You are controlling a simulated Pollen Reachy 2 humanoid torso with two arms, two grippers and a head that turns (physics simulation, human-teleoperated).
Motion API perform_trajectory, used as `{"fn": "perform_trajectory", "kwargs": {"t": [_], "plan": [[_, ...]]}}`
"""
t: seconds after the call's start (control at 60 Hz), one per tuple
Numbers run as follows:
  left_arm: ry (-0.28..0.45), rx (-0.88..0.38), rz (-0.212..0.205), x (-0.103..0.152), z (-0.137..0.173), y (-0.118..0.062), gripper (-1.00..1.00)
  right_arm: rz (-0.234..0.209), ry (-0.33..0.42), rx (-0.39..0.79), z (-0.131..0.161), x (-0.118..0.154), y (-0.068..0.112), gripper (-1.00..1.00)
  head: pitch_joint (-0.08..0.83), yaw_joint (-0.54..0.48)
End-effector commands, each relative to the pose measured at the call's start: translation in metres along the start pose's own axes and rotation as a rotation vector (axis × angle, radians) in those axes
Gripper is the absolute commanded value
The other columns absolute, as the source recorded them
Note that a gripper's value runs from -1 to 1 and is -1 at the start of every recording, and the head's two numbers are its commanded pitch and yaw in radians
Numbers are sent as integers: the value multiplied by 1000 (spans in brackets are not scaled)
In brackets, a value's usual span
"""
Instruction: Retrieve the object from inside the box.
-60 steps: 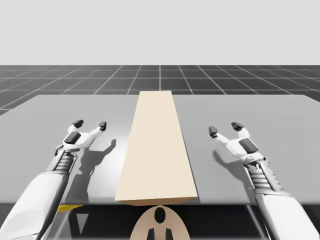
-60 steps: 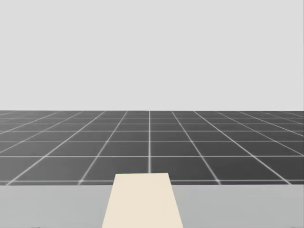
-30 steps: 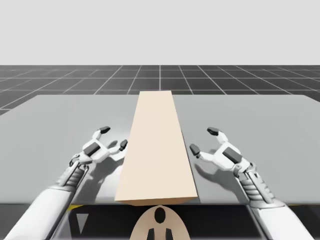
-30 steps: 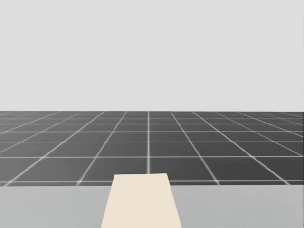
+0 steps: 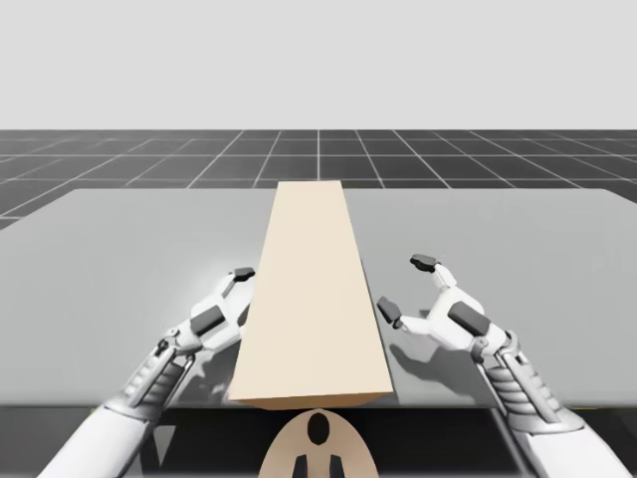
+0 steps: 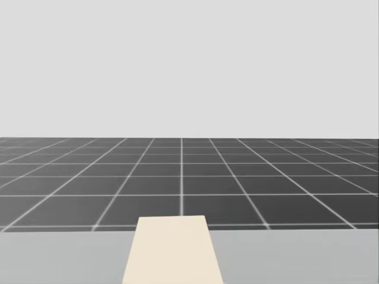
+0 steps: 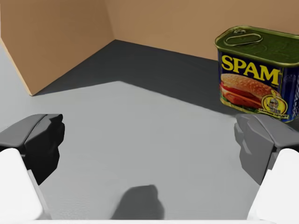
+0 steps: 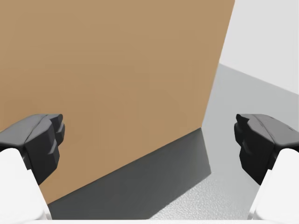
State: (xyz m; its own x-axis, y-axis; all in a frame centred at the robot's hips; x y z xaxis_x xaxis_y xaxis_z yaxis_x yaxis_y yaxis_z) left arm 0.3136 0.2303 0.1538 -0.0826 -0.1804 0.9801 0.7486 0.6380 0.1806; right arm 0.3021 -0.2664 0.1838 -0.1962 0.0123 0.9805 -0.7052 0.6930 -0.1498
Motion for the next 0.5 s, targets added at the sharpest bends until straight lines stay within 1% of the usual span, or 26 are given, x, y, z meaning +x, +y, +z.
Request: {"fn": "perform_trajectory", "kwargs": {"t": [0.017,0.083,0.117,0.2,0.233,0.283,0.317,0.35,0.5], "plan": [[4,-80,-5,2,-10,-14,-1000,10,-5,9,1,0,2,-1000,-10,-30],[18,-108,-28,2,-15,-19,-1000,12,-7,12,1,0,2,-1000,-10,-27],[21,-127,-22,2,-17,-21,-1000,14,-7,12,1,0,2,-1000,-9,-26],[43,-169,-39,0,-25,-25,-1000,15,-11,13,2,1,3,-1000,-7,-24],[52,-190,-34,0,-28,-25,-1000,18,-10,12,2,1,3,-1000,-6,-24],[63,-209,-44,0,-32,-25,-1000,20,-10,11,2,1,3,-1000,-5,-23],[73,-231,-40,0,-37,-25,-1000,19,-10,12,2,1,3,-1000,-4,-24],[84,-243,-50,1,-42,-24,-1000,21,-9,11,2,1,3,-1000,-4,-25],[103,-292,-57,2,-63,-28,-1000,26,-9,10,2,1,3,-1000,-5,-28]]}}
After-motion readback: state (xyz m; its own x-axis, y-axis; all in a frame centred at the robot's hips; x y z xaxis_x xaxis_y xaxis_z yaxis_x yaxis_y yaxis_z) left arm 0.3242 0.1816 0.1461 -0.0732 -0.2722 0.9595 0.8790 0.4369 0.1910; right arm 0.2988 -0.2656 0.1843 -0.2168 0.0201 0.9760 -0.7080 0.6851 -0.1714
